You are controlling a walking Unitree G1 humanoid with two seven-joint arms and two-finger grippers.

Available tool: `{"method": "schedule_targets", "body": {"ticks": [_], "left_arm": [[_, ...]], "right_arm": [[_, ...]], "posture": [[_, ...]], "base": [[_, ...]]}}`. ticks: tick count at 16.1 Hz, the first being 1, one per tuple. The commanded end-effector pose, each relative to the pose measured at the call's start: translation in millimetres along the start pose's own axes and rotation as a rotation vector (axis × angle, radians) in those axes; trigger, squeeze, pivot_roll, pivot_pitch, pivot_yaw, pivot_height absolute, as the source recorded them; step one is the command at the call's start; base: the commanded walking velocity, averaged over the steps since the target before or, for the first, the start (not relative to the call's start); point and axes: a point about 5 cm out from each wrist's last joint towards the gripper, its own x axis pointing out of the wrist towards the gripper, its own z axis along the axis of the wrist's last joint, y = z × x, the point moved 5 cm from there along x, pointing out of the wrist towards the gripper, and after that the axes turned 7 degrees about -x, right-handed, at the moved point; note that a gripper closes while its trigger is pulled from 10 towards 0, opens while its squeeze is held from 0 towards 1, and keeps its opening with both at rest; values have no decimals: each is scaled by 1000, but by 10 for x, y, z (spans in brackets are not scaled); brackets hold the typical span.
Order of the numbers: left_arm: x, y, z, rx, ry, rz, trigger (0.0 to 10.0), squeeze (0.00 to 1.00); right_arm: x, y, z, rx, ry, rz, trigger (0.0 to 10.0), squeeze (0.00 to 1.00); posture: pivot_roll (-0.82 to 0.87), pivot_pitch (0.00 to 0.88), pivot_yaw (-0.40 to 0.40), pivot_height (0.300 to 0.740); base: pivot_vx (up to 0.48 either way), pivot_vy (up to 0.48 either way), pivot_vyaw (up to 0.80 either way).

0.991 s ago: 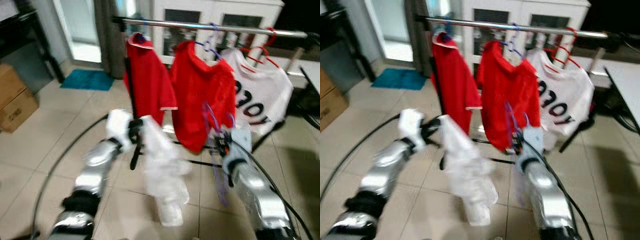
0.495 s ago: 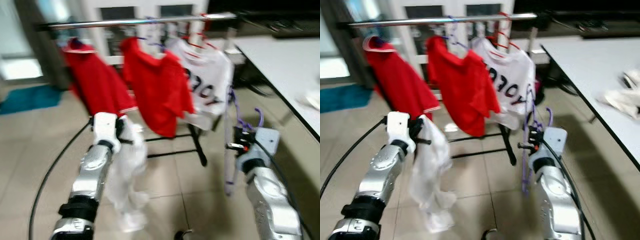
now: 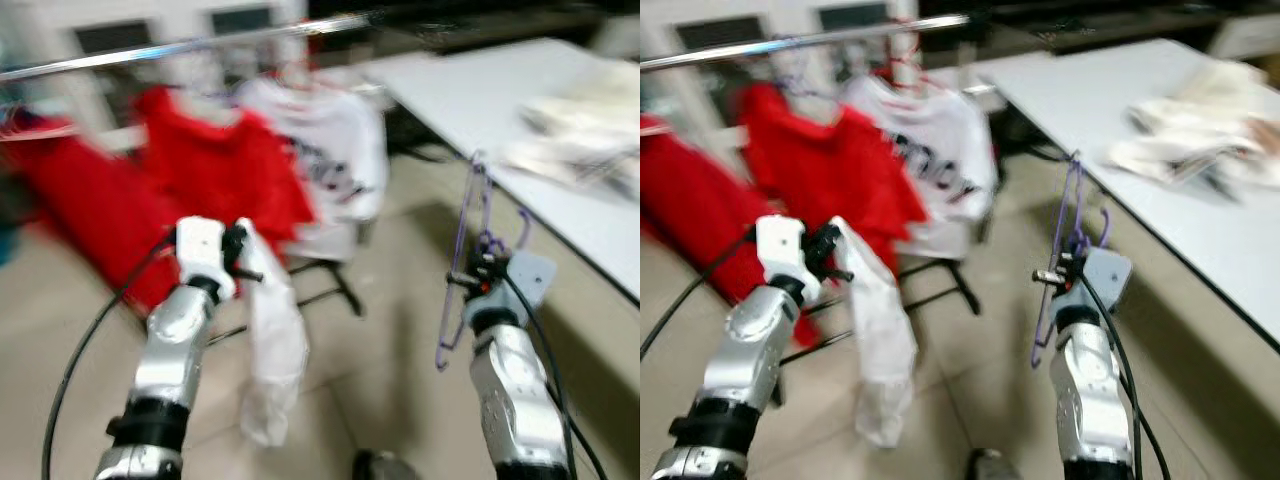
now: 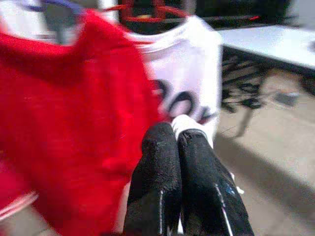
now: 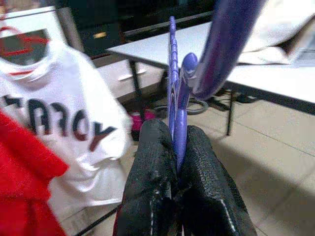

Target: Hang hanger

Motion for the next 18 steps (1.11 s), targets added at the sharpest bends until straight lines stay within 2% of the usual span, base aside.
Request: {"method": "schedule_targets", "body": {"ticks": [1, 2, 3, 4, 5, 7, 11, 13, 15, 18], "left_arm": [[-1, 1, 91, 5, -36, -5, 10000, 0], [7, 8, 78, 10, -21, 1, 10000, 0], [6, -93, 75, -44, 15, -88, 10000, 0], [-3, -102, 83, -45, 16, -101, 10000, 0], [-14, -91, 83, -38, 11, -93, 10000, 0], [-53, -91, 31, -38, 34, -91, 10000, 0], [-23, -144, 47, -65, 35, -109, 10000, 0], [-7, -148, 22, -38, 50, -92, 10000, 0], [13, -138, 59, -34, 47, -93, 10000, 0], [32, -18, 114, -3, 46, -72, 10000, 0]], "right_arm": [[19, -1, 54, 15, -32, -5, 10000, 0], [9, 95, 15, 116, 0, 60, 10000, 0], [10, 89, -4, 86, 12, 45, 10000, 0], [15, 57, -62, 10, 40, 10, 10000, 0], [13, 55, -107, -3, 69, 3, 10000, 0], [19, 8, -94, -14, 71, -13, 10000, 0], [-64, -135, -81, -17, 123, -18, 10000, 0], [-110, -151, -154, -11, 155, -17, 10000, 0], [-129, -116, -175, -15, 174, -12, 10000, 0], [-135, -37, -187, -1, 195, 4, 10000, 0]], "posture": [[-150, 0, 23, 740], [-156, 0, 26, 740], [-156, 0, 25, 740], [-149, 0, 23, 740], [-149, 0, 23, 740], [-153, 0, 35, 740], [-189, 0, 53, 740], [-184, 0, 55, 740], [-180, 0, 55, 740], [-172, 0, 44, 740]], "base": [[0, 0, -800], [0, 0, -800], [0, 0, -800], [0, 0, -800], [0, 0, -800], [0, 0, -800], [0, 0, -800], [0, 0, -800], [0, 0, -800], [0, 330, -800]]}}
